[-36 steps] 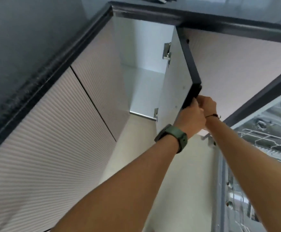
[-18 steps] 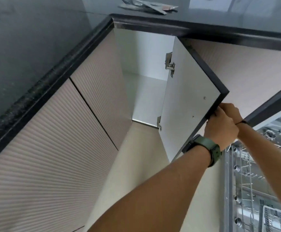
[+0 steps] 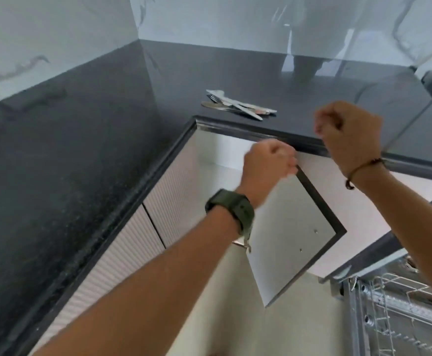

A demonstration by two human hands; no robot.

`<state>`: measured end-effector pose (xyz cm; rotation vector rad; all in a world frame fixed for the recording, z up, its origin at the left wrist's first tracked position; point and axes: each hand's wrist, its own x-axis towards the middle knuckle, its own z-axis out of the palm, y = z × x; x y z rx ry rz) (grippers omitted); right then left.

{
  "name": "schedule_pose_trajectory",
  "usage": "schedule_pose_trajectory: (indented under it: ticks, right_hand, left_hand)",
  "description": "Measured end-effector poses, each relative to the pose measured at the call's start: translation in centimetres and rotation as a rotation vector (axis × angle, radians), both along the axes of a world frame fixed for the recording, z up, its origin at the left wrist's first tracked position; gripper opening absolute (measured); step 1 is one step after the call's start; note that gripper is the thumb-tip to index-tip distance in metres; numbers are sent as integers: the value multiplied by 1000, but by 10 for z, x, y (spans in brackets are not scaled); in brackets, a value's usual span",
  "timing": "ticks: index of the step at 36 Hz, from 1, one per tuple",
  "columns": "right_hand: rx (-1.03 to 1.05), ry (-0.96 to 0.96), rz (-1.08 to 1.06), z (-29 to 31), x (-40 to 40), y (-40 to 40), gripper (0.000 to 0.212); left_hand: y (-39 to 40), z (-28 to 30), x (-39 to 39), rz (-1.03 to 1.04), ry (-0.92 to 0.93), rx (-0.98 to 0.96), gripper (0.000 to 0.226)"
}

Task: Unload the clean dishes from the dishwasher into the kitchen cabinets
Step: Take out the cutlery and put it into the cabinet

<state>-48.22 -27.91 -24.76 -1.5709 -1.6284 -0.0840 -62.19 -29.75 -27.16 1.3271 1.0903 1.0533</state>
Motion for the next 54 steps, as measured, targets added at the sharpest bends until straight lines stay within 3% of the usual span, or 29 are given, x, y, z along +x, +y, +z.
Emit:
schedule_pose_trajectory:
  ticks: [4,9,14,18,24,32,36,38,45,51,54]
  right_hand:
    - [-79,-82,73,22,-35,57,22]
    - [-334,-204,97,24,-62,130,26]
    - [-626,-396,101,6,-73,186,36]
    - [-787,-489,98,-13,-78,210,52]
    - [-757,-614,77,-26,-83,231,37]
    - [-808,-548,114,-29,-85,237,10]
    - [-801,-585,104,-31,-89,237,11]
    - [-753,-584,62,-34,-91,233,14]
    - [-640,-331,-53,-45,-95,199,32]
    - [-691,-159,47,-33,-107,141,24]
    - [-687,-113,82,-39,-118,102,24]
  left_hand:
    - [50,25,-25,77,-197,-166,20]
    - [111,27,-47,226,-392,-376,18]
    - [159,10,-53,315,-427,-525,30]
    - [179,1,-44,335,-384,-602,22]
    - [204,-8,-33,372,-443,-582,17]
    - [212,-6,-15,435,-471,-591,33]
    - [210,-7,-12,536,-485,-586,34]
    - [205,-8,-12,541,-472,-572,21]
    - [185,-19,-8,588,-441,-444,34]
    - [145,-5,-14,435,-513,-460,16]
    - [120,-8,-28,355,-384,-456,17]
